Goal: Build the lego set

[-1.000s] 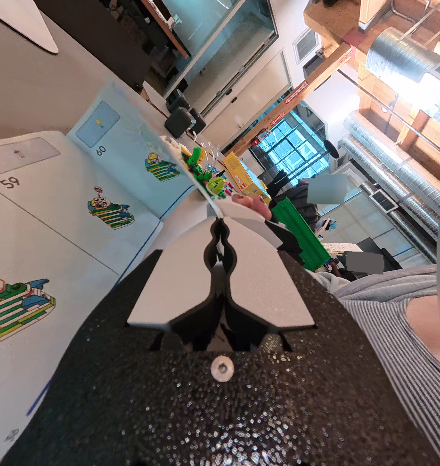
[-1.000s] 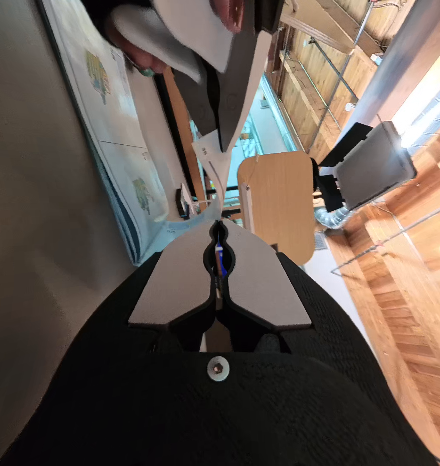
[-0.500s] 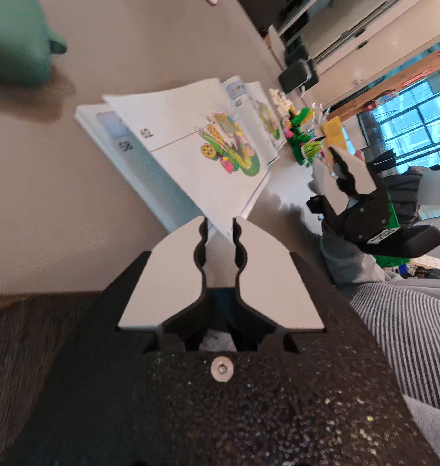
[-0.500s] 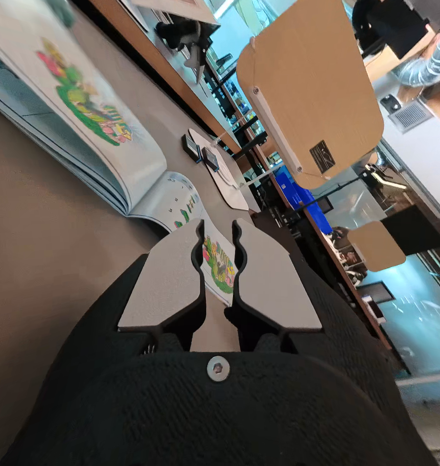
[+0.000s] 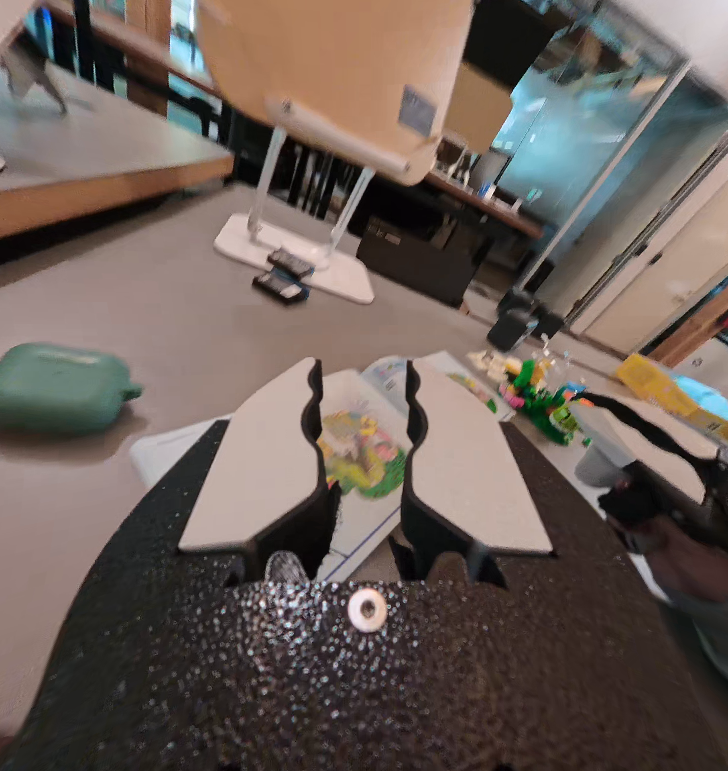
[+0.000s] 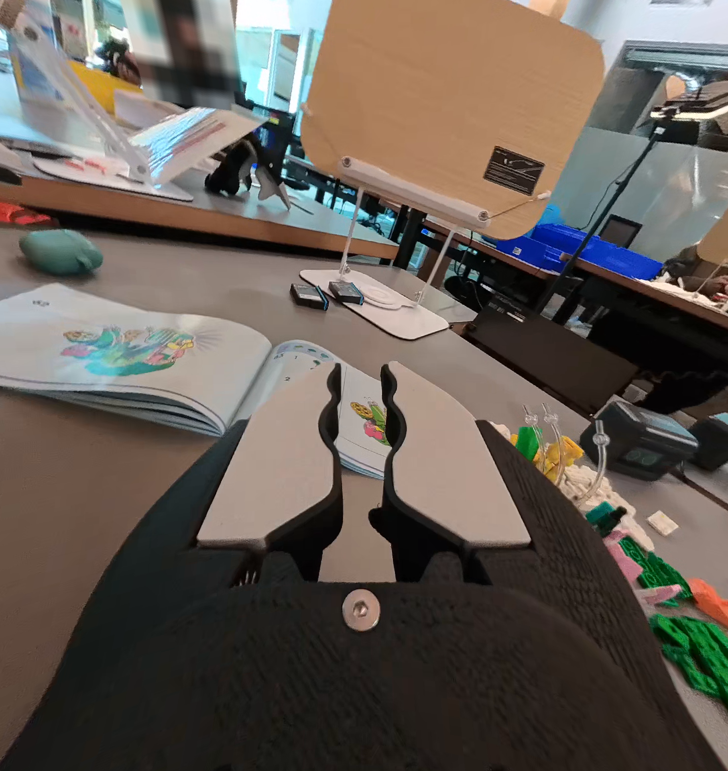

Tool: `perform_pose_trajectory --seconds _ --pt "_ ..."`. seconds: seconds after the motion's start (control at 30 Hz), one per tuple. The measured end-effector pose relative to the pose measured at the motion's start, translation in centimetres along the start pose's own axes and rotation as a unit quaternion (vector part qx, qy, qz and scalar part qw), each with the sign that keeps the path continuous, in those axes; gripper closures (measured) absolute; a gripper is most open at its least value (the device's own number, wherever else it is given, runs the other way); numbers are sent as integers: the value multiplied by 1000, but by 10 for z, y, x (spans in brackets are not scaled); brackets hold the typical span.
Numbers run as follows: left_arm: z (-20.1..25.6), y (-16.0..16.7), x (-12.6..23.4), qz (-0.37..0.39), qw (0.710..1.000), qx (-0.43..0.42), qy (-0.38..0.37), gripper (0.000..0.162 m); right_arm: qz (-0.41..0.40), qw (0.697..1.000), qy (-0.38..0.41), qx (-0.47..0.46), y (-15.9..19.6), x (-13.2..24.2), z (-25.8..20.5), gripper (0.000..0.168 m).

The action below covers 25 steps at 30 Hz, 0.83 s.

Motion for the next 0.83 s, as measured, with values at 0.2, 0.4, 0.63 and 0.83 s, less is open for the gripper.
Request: perform_pose_trajectory --seconds 0.2,0.4,0.63,0.83 --pt "51 -25 -34 192 979 -64 18 162 52 998 43 -12 -7 4 15 159" --pt "66 -2 -37 242 956 -161 -29 162 71 996 44 -35 -8 9 20 162" --pt "116 27 -52 173 967 -120 145 162 78 996 53 -8 -9 10 18 164" --pt "173 63 -57 83 938 -120 313 162 84 995 59 -12 -9 11 22 166"
Point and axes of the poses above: each gripper's, where its closed fingertips meet, x back along the fingers, y out of its underside, z = x × y across the jaws, the point moved 2 cm from there along x, back along the fingers, and after that the axes turned 8 degrees about y, right-handed, at the moved point
